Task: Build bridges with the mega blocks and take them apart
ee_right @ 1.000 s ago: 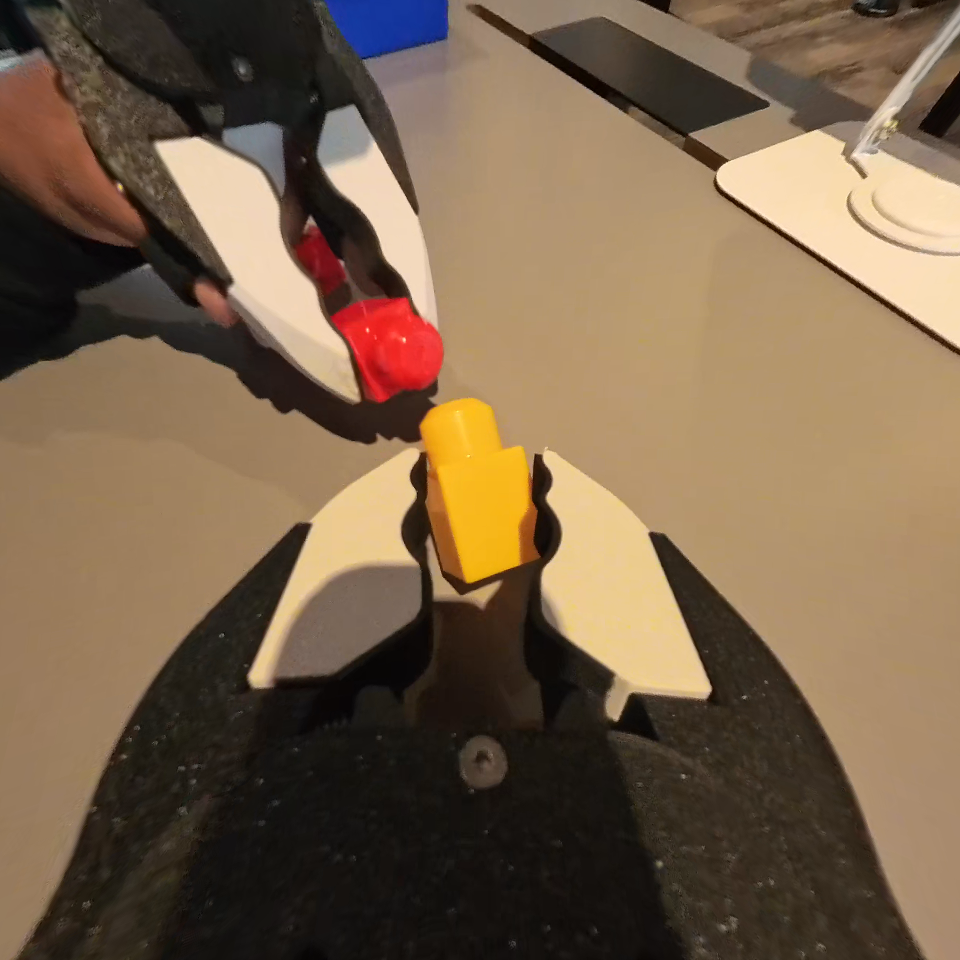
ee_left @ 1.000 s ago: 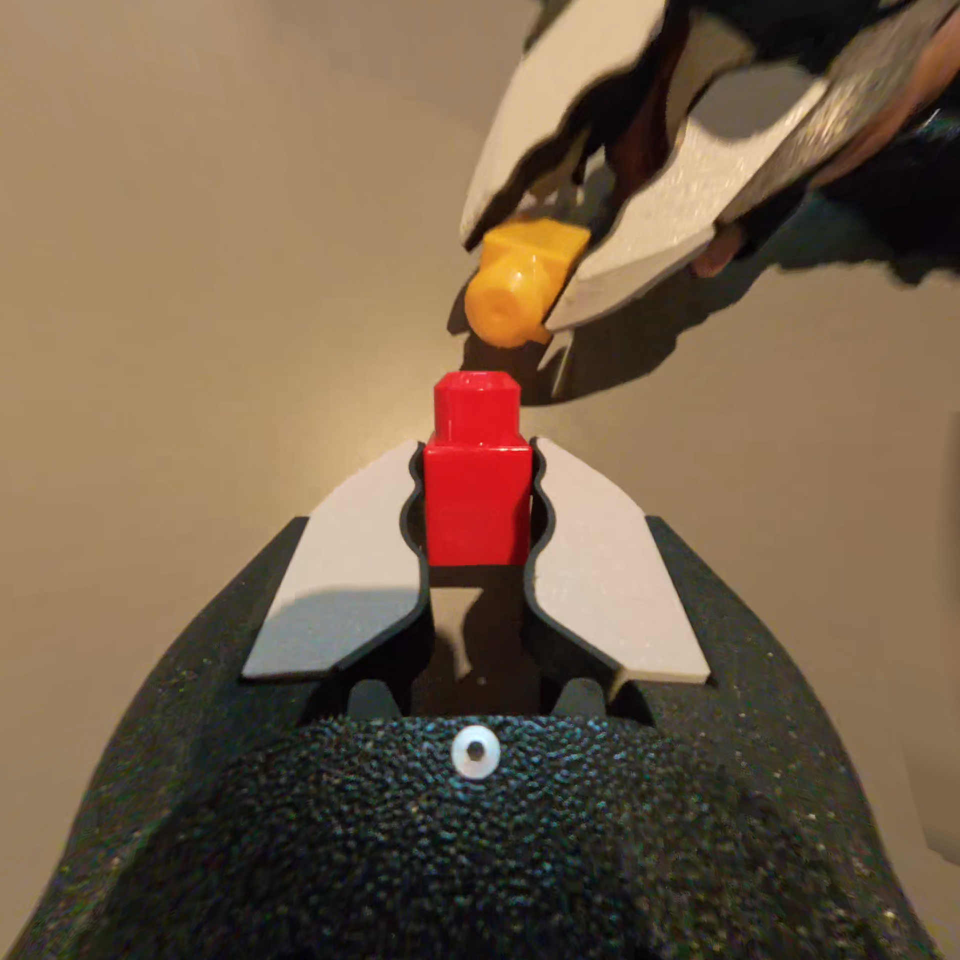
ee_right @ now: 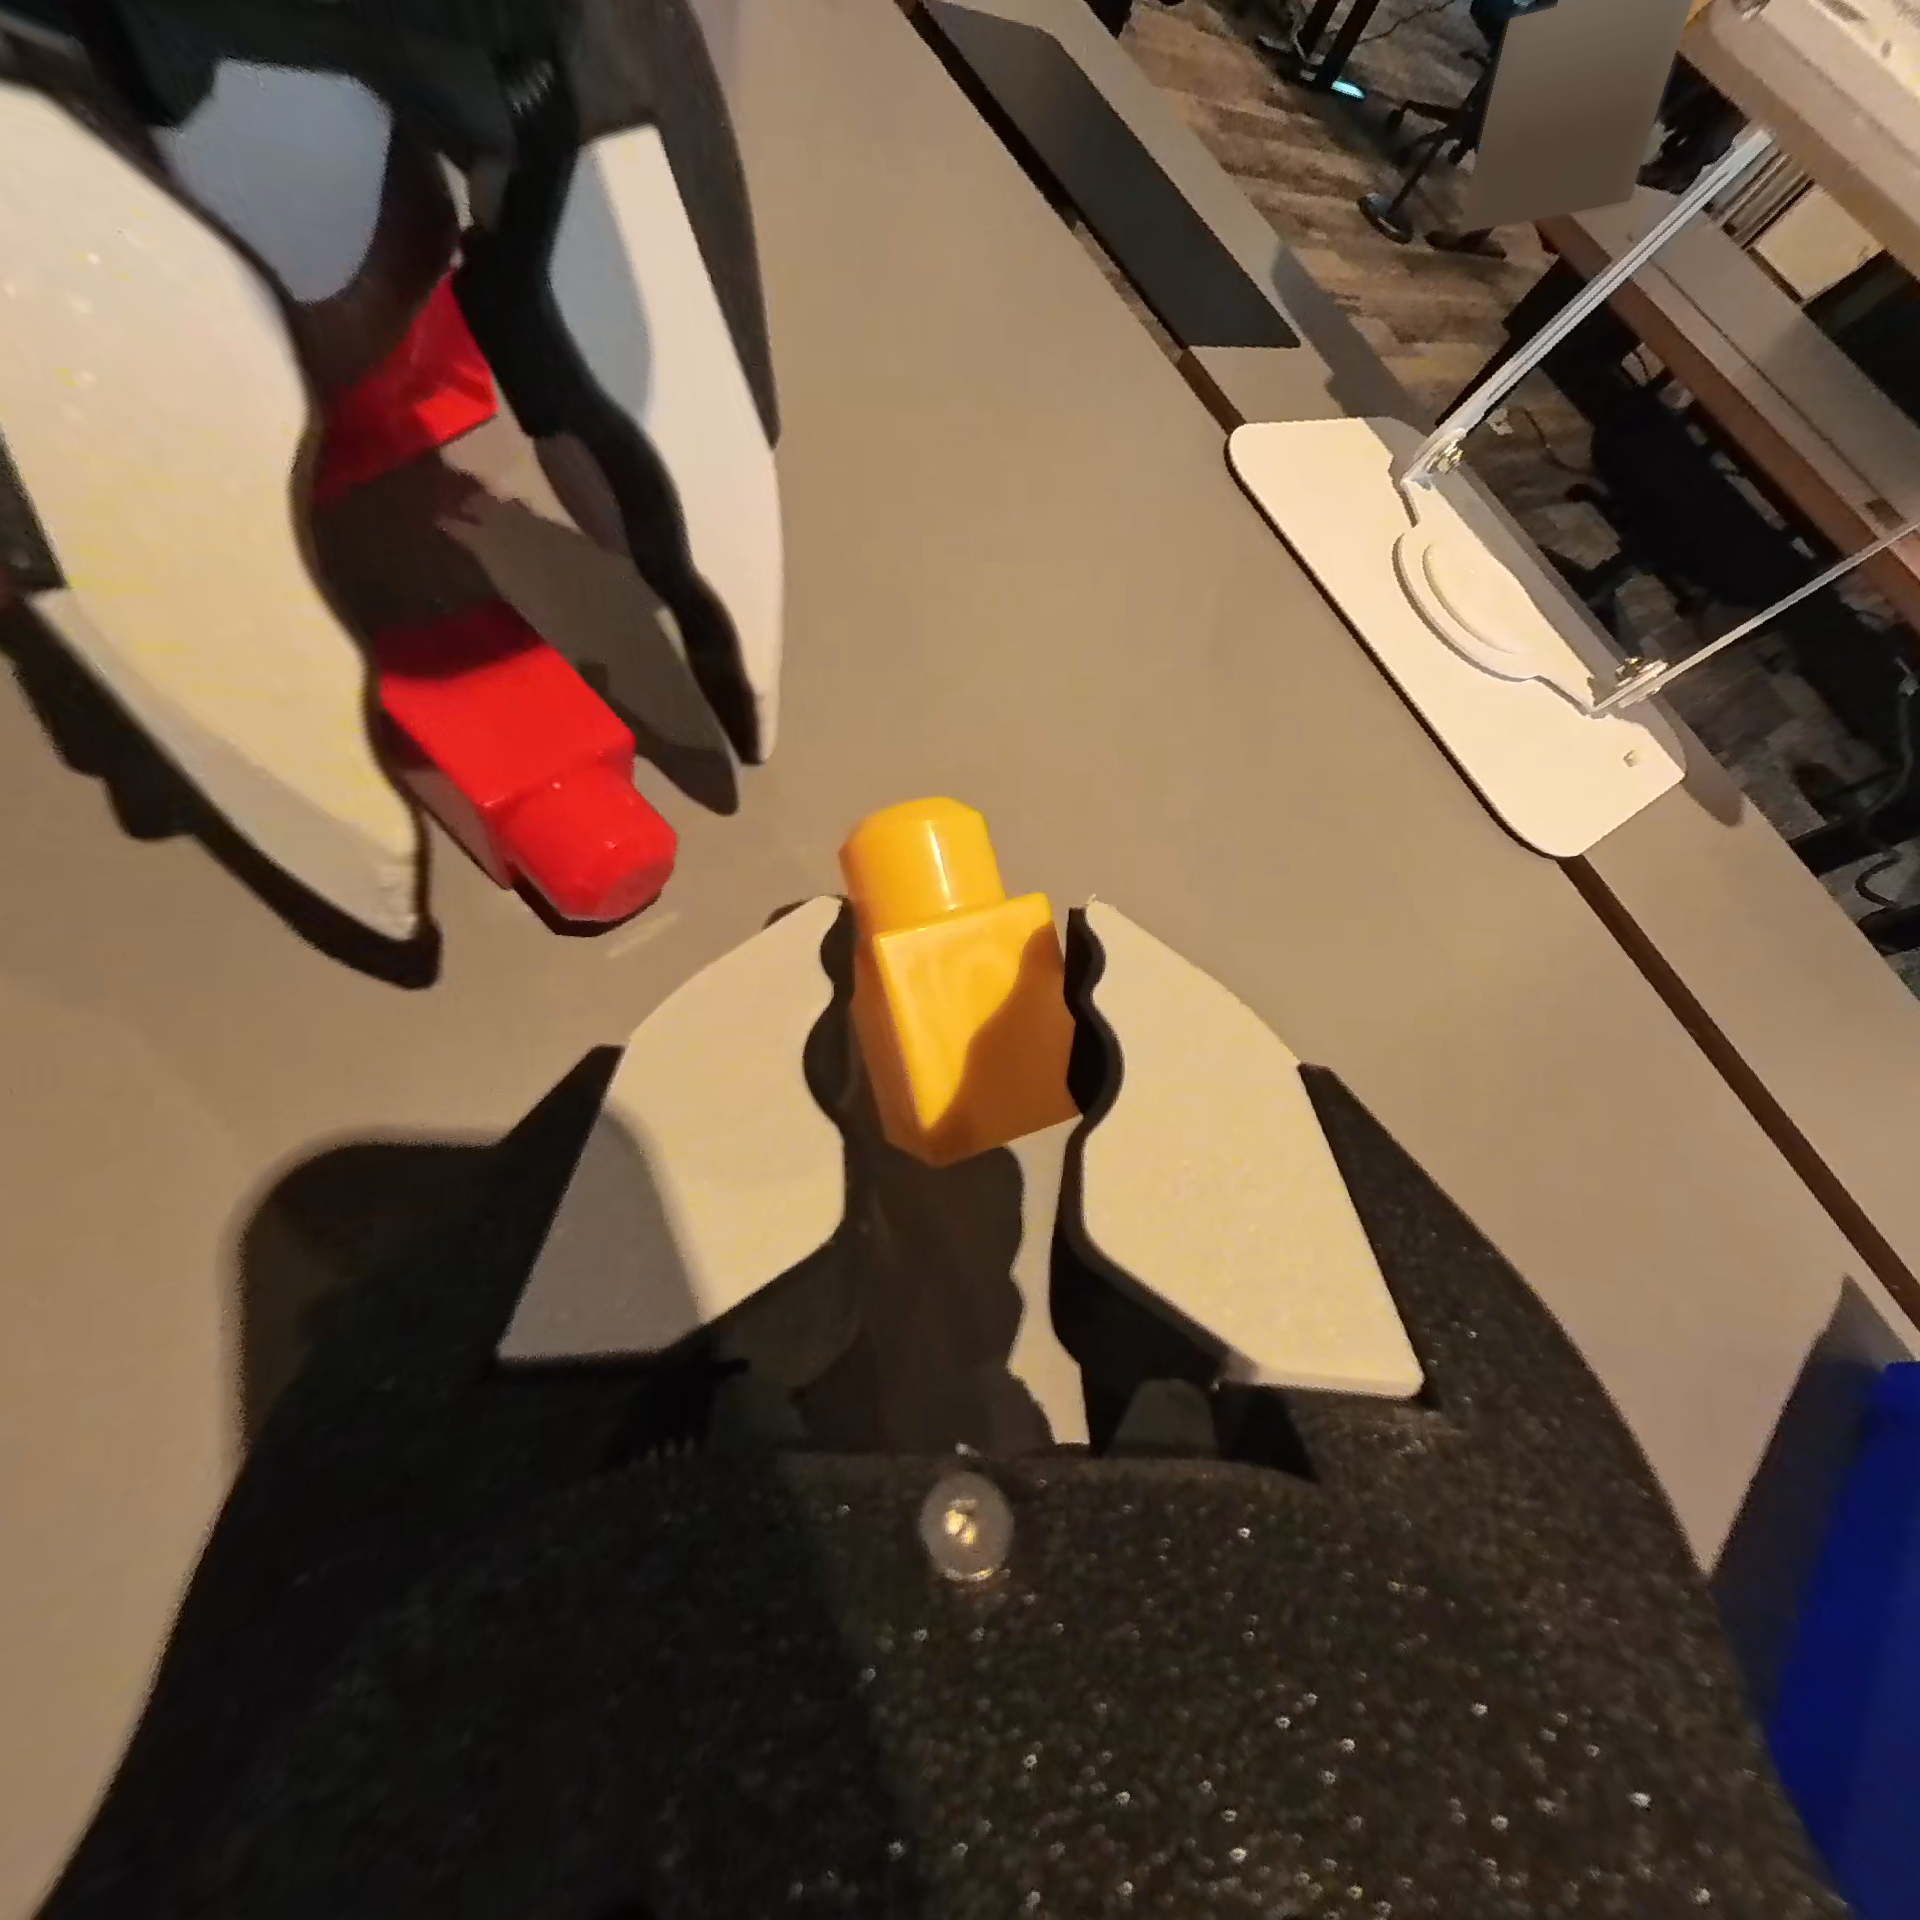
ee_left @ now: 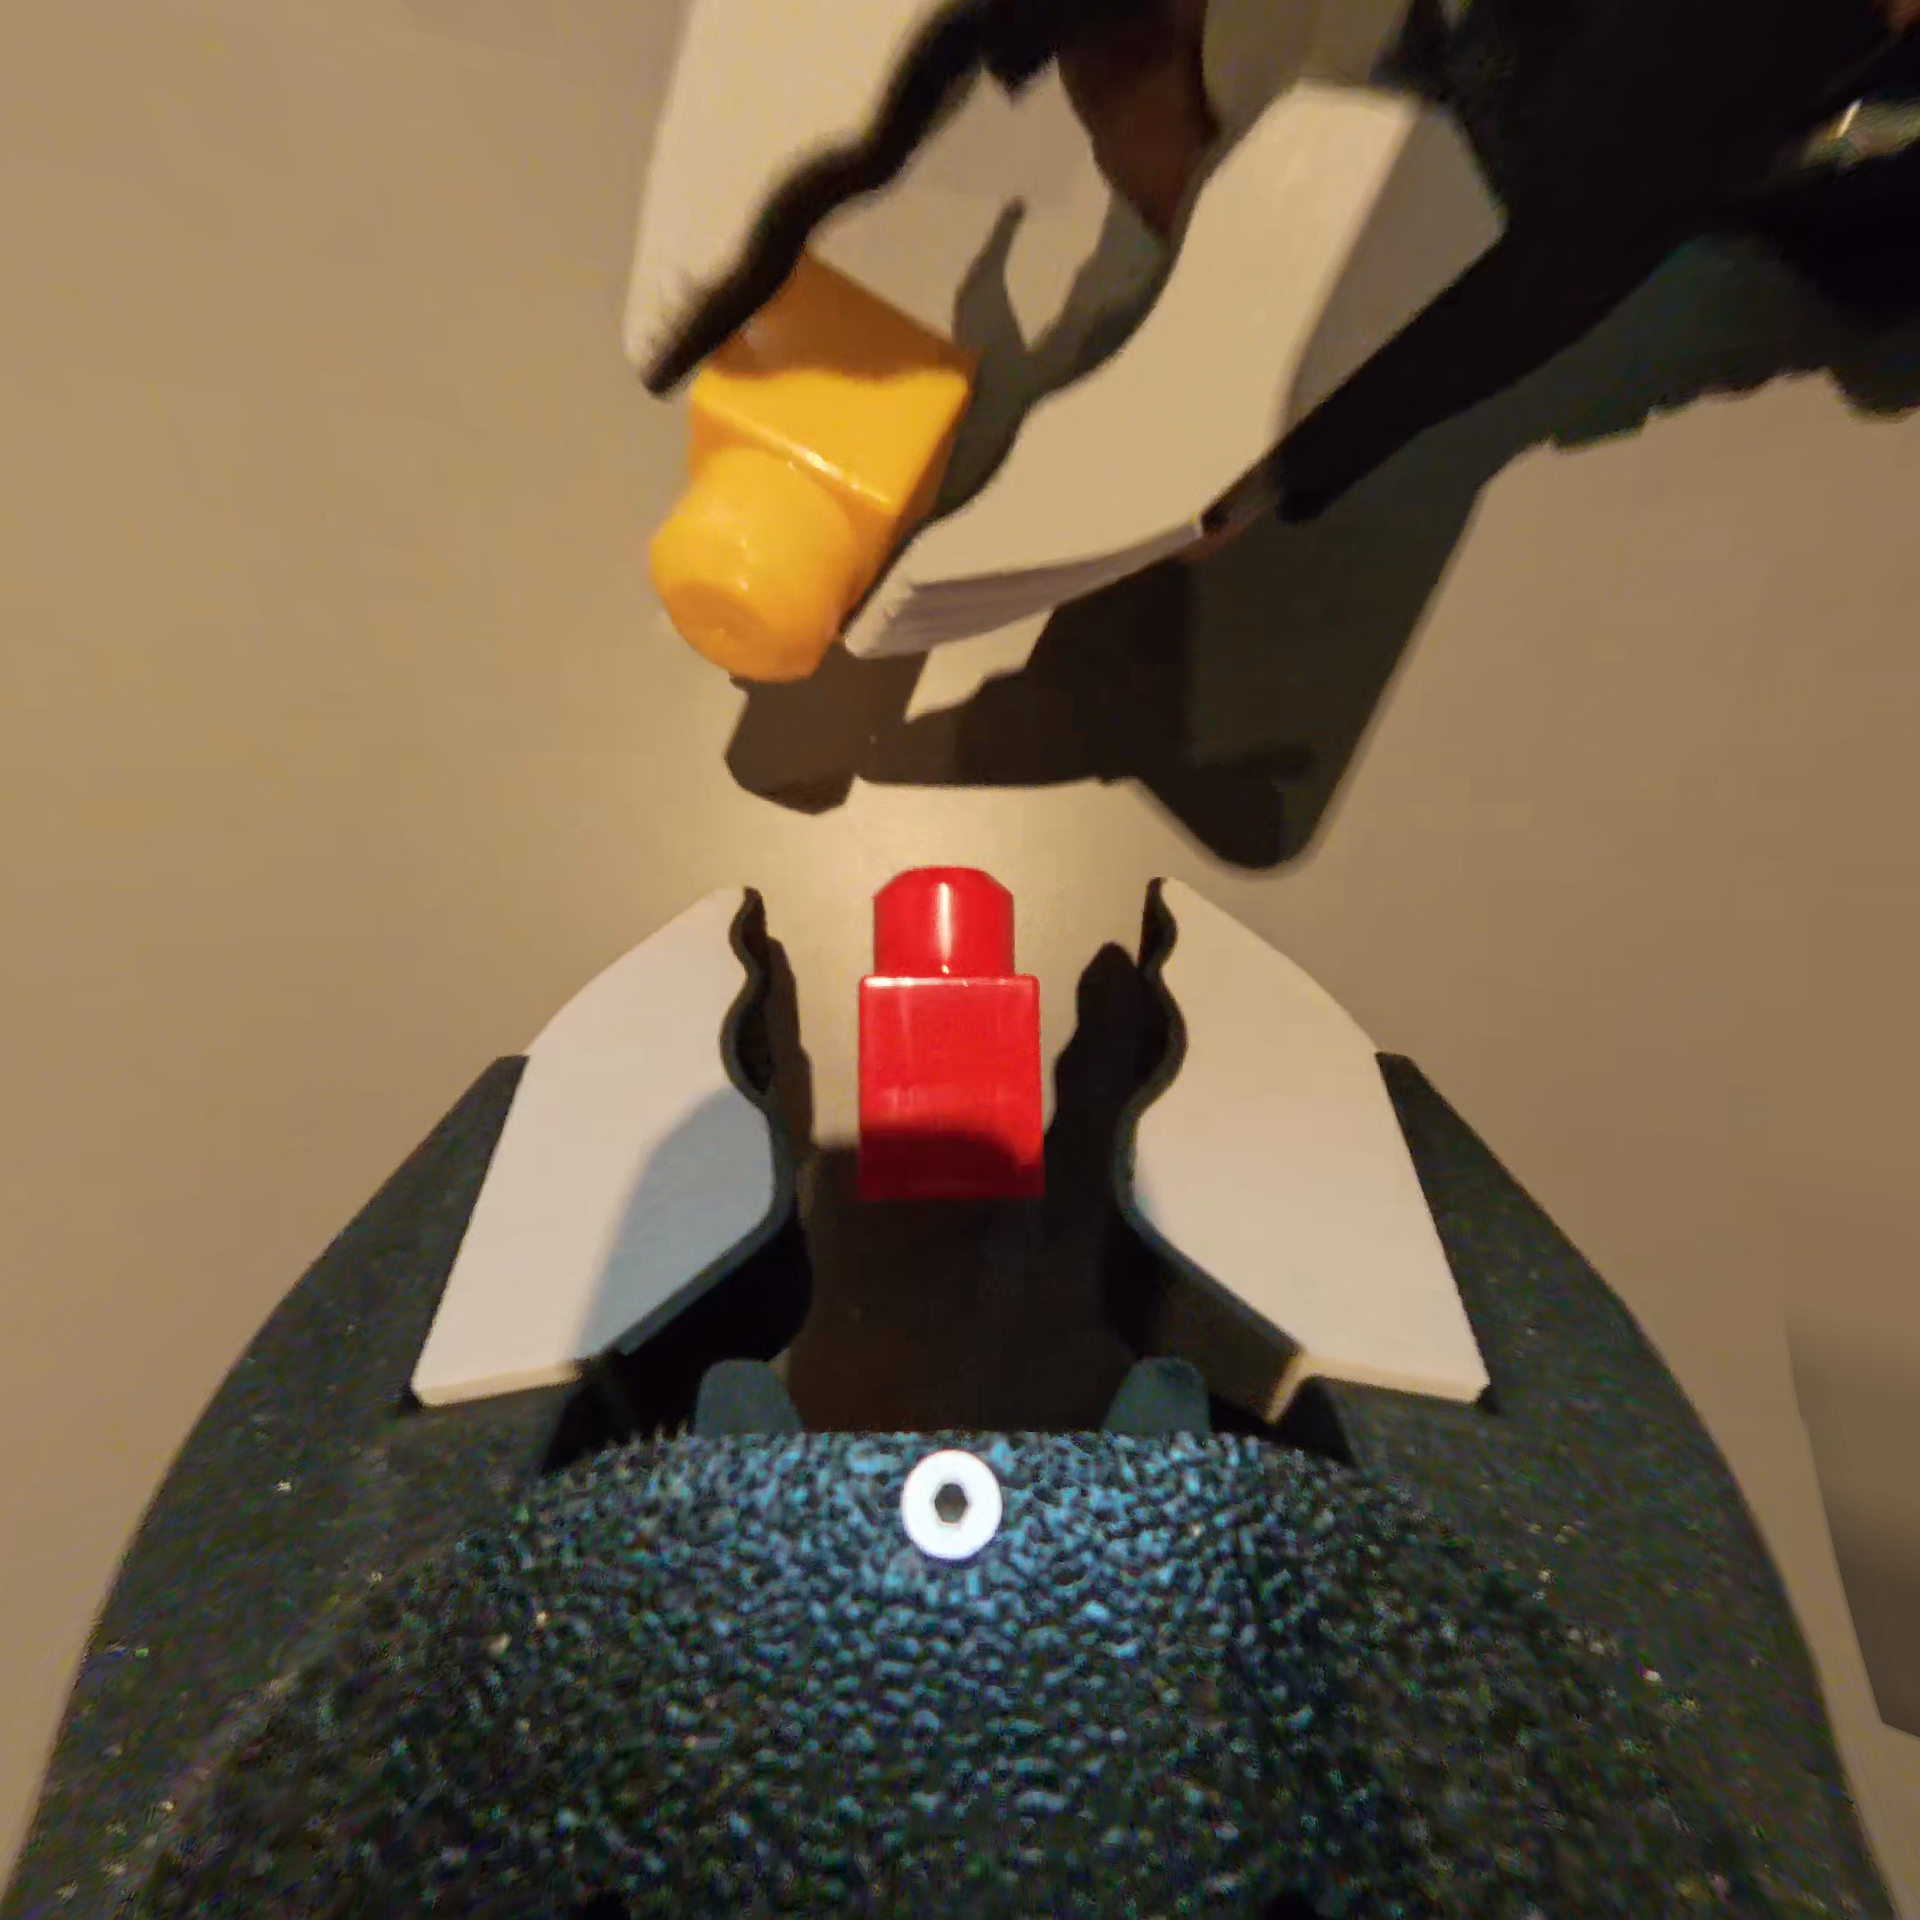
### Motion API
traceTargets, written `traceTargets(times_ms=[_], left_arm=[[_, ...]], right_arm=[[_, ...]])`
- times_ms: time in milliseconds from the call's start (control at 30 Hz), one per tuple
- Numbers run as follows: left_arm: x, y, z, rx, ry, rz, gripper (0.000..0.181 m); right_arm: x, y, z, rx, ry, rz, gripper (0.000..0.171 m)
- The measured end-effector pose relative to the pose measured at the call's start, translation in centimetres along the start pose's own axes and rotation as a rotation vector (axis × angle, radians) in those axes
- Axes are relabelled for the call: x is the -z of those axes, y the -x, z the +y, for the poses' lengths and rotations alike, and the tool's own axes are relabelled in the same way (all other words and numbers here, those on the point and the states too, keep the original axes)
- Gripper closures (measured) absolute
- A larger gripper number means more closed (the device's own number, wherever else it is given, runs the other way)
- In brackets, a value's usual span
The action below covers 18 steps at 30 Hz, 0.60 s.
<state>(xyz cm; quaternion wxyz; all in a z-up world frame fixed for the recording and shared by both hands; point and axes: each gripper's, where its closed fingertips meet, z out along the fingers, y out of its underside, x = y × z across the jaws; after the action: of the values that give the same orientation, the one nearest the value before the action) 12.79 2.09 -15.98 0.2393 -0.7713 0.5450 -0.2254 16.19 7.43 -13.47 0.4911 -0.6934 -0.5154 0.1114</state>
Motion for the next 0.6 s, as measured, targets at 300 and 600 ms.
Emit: traceTargets(times_ms=[300,600], left_arm=[[3.9,2.2,-4.4,0.231,-0.376,-0.053,0.138],[3.9,0.9,-5.7,0.447,-0.503,0.191,0.141]], right_arm=[[0.2,0.0,-1.5,0.054,-0.083,0.054,0.132],[1.8,0.4,-4.1,0.238,-0.218,0.185,0.132]])
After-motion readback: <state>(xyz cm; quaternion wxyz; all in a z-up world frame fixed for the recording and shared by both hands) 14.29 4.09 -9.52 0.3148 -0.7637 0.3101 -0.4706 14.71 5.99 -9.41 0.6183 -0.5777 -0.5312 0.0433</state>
